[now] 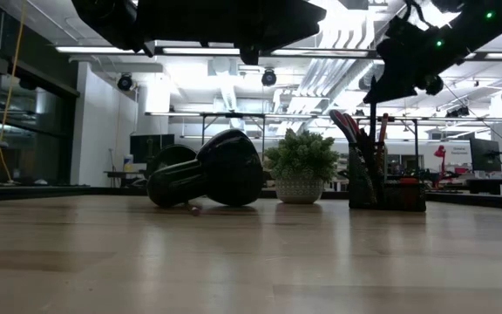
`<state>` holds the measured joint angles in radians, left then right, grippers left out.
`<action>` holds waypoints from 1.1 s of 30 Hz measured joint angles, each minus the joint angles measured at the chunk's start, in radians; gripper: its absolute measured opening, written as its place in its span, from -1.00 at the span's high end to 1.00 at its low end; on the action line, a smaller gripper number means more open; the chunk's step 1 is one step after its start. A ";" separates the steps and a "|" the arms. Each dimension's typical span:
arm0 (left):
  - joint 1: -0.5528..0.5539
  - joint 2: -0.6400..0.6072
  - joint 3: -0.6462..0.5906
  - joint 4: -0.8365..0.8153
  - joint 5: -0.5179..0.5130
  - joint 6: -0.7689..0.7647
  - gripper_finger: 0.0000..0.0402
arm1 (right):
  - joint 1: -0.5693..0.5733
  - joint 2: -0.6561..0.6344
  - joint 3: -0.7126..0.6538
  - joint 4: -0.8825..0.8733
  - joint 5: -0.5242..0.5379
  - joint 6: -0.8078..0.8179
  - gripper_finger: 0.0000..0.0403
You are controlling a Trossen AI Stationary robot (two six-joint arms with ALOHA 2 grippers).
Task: Pick and place office supplies into organizer
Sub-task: Put the black pen into the desk organizer, then put the orange pencil into the desk organizer
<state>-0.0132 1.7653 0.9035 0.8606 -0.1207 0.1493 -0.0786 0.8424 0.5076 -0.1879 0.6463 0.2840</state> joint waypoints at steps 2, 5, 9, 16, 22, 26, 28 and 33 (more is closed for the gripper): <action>0.000 0.000 0.000 0.000 0.000 0.000 0.22 | -0.018 0.006 0.000 -0.003 -0.032 0.008 0.84; 0.000 0.000 0.000 0.000 0.000 0.000 0.22 | -0.044 0.020 0.000 -0.020 -0.088 0.035 0.84; 0.000 0.000 0.000 0.000 0.000 -0.001 0.22 | -0.064 0.044 0.000 -0.035 -0.112 0.068 0.79; 0.000 0.000 0.000 -0.003 0.000 -0.001 0.22 | -0.067 0.062 0.000 -0.042 -0.167 0.085 0.49; 0.000 0.000 0.000 -0.003 0.000 -0.002 0.22 | -0.067 0.062 0.000 -0.041 -0.163 0.082 0.24; 0.000 0.000 0.000 -0.004 0.000 -0.001 0.22 | -0.067 0.059 0.000 -0.040 -0.137 0.065 0.14; 0.000 0.000 0.000 -0.007 0.000 -0.001 0.22 | -0.063 0.055 0.000 -0.032 -0.142 0.042 0.11; -0.001 0.000 0.000 -0.035 0.001 0.000 0.22 | -0.007 0.017 0.001 -0.017 -0.158 -0.009 0.09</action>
<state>-0.0142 1.7653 0.9032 0.8261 -0.1200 0.1493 -0.0860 0.8594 0.5083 -0.2046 0.4878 0.2749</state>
